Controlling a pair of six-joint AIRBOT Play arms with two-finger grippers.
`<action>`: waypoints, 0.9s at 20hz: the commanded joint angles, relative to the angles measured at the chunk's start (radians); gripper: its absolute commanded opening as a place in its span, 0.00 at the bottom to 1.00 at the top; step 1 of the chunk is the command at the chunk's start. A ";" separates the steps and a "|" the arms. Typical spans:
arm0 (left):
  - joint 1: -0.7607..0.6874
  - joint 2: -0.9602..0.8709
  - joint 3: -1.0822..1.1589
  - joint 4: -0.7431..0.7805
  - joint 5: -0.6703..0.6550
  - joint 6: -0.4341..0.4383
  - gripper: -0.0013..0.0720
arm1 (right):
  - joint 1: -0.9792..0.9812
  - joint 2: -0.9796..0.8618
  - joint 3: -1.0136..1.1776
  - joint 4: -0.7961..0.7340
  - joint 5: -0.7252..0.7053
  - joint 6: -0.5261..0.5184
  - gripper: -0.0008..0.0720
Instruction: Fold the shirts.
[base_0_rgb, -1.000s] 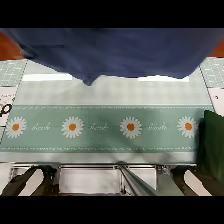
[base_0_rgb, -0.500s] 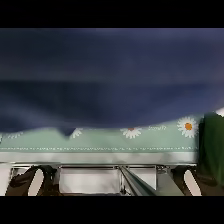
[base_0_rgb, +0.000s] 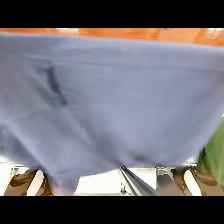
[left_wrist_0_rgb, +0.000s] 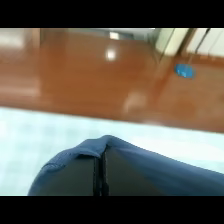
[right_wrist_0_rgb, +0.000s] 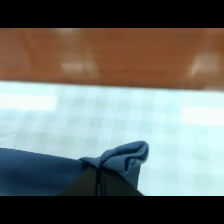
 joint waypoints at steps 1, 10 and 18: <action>-0.002 -0.124 -0.219 -0.069 0.092 0.025 0.04 | 0.001 -0.121 -0.219 0.132 -0.161 -0.100 0.04; -0.006 -0.734 -0.306 -0.222 0.616 0.027 0.04 | 0.047 -0.869 -0.183 0.454 -0.561 -0.306 0.04; -0.069 -0.987 -0.191 -0.286 0.687 0.104 0.04 | 0.113 -1.261 0.215 0.472 -0.495 -0.219 0.04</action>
